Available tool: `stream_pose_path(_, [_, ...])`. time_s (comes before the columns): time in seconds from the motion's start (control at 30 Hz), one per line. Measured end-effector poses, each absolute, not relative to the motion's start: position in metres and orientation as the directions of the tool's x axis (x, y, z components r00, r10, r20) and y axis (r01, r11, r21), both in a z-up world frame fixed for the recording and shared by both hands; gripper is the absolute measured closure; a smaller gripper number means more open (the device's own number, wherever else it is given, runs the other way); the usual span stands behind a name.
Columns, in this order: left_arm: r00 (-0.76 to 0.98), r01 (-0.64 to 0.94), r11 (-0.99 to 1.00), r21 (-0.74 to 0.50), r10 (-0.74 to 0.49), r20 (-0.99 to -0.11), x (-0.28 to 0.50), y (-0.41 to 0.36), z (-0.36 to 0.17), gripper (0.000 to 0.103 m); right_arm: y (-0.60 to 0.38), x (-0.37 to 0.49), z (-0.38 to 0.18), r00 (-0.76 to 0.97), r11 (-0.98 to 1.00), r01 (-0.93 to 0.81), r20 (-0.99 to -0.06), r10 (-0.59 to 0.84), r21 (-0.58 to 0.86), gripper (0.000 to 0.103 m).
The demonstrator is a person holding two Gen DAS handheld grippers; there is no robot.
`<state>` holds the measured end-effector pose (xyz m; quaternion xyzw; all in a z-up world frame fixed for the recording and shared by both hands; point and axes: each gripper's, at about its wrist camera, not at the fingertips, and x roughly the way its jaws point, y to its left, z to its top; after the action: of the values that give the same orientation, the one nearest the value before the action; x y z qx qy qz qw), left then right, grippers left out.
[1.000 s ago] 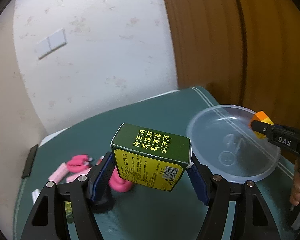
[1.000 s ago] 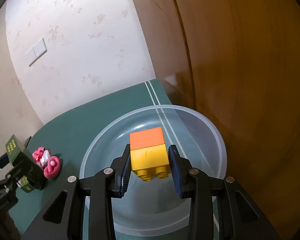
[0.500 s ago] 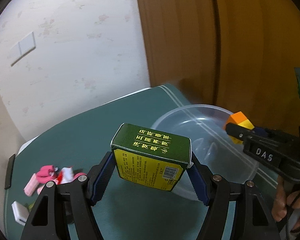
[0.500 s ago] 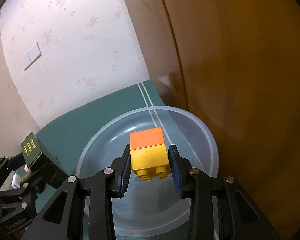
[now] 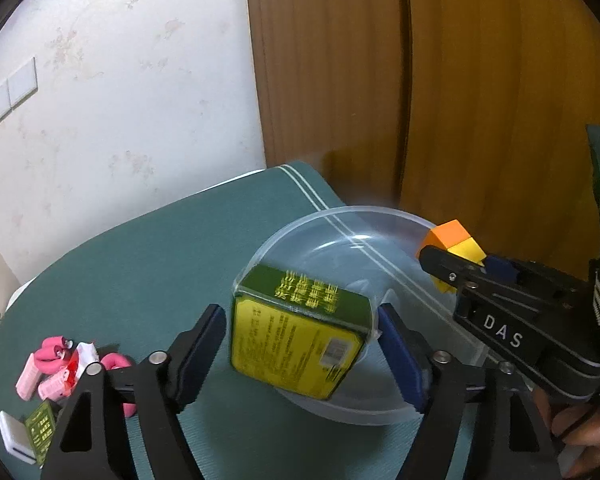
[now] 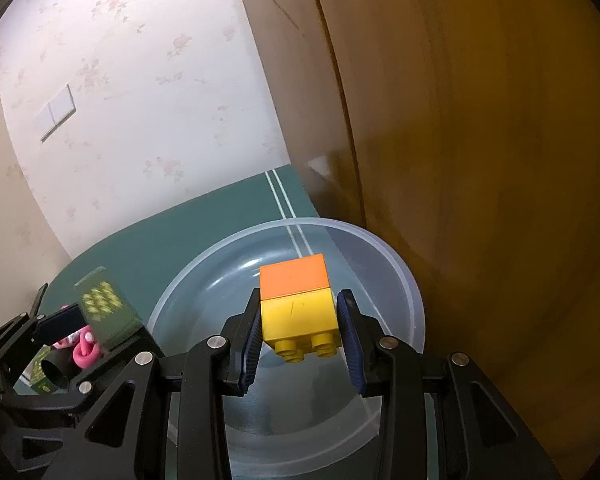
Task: Organize objects
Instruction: 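Carry brick into clear bowl and open right gripper while left gripper carries box, then lower the green box into the clear bowl and open left gripper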
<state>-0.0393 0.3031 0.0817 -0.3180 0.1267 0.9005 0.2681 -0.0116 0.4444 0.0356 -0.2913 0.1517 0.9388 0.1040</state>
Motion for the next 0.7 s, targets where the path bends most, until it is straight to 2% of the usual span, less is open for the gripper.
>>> stream_pose_path(0.13, [-0.653, -0.572, -0.819, 0.056, 0.412, -0.635, -0.0388, 0.3035, 0.0805, 0.015, 0.4458, -0.0107, 0.0356, -0.808, -0.929, -0.297, -0.577, 0.121, 0.222, 0.066])
stream_pose_path(0.2, [-0.652, -0.567, -0.822, 0.049, 0.412, -0.636, -0.0403, 0.3015, 0.0801, 0.007, 0.4473, -0.0109, 0.0349, -0.807, -0.925, -0.306, -0.577, 0.126, 0.225, 0.066])
stream_pose_path(0.27, [-0.657, -0.562, -0.825, 0.048, 0.411, -0.632, -0.0410, 0.2993, 0.0800, 0.004, 0.4485, -0.0105, 0.0345, -0.805, -0.922, -0.315, -0.578, 0.134, 0.226, 0.066])
stream_pose_path(0.7, [-0.720, -0.525, -0.841, 0.133, 0.355, -0.596, -0.0356, 0.2956, 0.0859, 0.001, 0.4531, -0.0098, 0.0353, -0.806, -0.912, -0.341, -0.570, 0.160, 0.227, 0.062])
